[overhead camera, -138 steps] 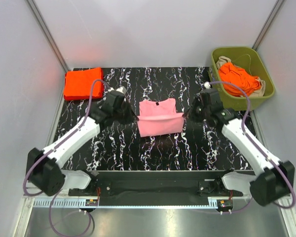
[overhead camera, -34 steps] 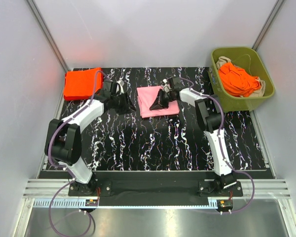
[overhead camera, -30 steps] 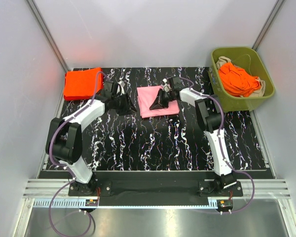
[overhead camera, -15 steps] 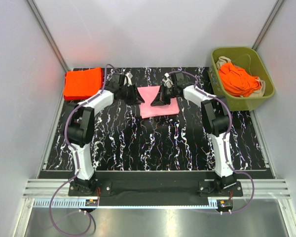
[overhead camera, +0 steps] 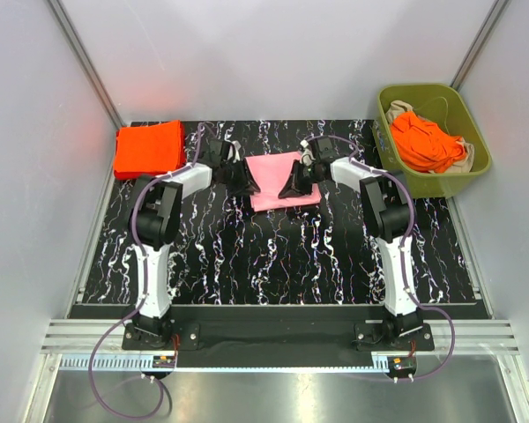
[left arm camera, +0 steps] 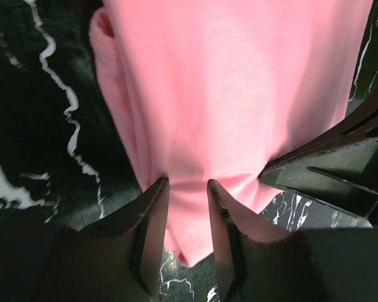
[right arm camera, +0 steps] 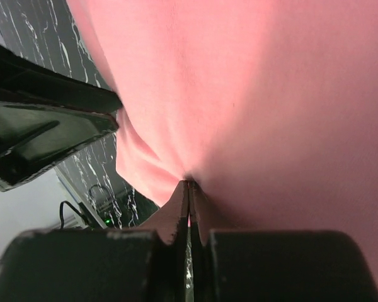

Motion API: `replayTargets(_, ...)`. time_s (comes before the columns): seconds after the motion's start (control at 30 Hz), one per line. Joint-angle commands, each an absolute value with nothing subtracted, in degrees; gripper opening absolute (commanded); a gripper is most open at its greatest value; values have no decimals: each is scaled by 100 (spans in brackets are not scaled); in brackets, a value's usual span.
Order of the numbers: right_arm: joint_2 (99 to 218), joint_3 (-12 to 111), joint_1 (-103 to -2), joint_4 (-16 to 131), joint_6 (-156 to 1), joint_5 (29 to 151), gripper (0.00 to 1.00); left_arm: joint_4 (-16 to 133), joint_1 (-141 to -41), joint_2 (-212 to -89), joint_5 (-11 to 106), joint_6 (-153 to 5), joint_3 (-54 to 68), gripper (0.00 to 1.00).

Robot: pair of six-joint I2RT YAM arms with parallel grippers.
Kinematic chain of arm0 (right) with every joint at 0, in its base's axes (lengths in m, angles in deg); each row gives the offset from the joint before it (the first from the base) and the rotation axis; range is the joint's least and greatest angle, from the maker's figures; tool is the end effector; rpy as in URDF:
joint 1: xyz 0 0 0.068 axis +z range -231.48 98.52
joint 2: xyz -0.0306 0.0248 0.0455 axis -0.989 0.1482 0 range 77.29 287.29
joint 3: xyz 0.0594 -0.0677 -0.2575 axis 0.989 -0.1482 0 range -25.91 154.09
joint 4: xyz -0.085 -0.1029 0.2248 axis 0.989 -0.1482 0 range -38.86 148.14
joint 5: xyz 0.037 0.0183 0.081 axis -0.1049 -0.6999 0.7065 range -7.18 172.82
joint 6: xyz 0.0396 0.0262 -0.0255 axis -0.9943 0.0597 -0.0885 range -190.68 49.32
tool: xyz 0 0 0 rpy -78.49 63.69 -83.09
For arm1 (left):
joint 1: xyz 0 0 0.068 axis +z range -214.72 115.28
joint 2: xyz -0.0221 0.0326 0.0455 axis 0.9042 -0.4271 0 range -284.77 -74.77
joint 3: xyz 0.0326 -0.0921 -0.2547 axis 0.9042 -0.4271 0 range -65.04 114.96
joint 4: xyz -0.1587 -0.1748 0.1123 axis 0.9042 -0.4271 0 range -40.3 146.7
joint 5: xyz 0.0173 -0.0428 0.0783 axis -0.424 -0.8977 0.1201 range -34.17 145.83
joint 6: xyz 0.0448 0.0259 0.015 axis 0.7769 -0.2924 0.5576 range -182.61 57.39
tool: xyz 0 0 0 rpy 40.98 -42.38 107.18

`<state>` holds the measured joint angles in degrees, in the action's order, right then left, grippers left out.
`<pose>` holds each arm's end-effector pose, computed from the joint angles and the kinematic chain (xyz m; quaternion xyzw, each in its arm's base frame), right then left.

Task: Fold and stack the t-shirts
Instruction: Fold the tshirt

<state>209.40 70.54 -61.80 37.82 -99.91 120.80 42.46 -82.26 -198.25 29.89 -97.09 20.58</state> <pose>0.4523 0.1850 0.1307 -0.0195 0.9090 0.3978 0.1229 0.4349 -0.1538 0.1470 -0.0637 0.9224 -0.3295 0.1913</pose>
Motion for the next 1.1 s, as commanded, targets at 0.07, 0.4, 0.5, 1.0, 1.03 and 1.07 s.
replayTargets(0.07, 20017, 6920, -6206, 3424, -9775, 11780, 7, 3932, -8238, -18982, 3272, -9487, 2056, 39)
replayTargets(0.4, 18908, 6076, -6970, 2800, -9196, 10963, 38, 3640, -8484, -18226, 3482, -9521, 1241, 46)
replayTargets(0.5, 19013, 6049, -7146, 2580, -8889, 10813, 40, 3806, -8616, -18313, 3508, -9583, 994, 47)
replayTargets(1.0, 19971, 6769, -7357, 2228, -8263, 11033, 43, 4106, -8695, -18964, 3430, -9671, 1081, 42)
replayTargets(1.03, 20024, 6813, -7357, 2228, -8263, 11033, 43, 4115, -8704, -18990, 3395, -9680, 1098, 39)
replayTargets(1.07, 20112, 6875, -7357, 2219, -8254, 11024, 43, 4097, -8695, -19034, 3359, -9671, 1098, 30)
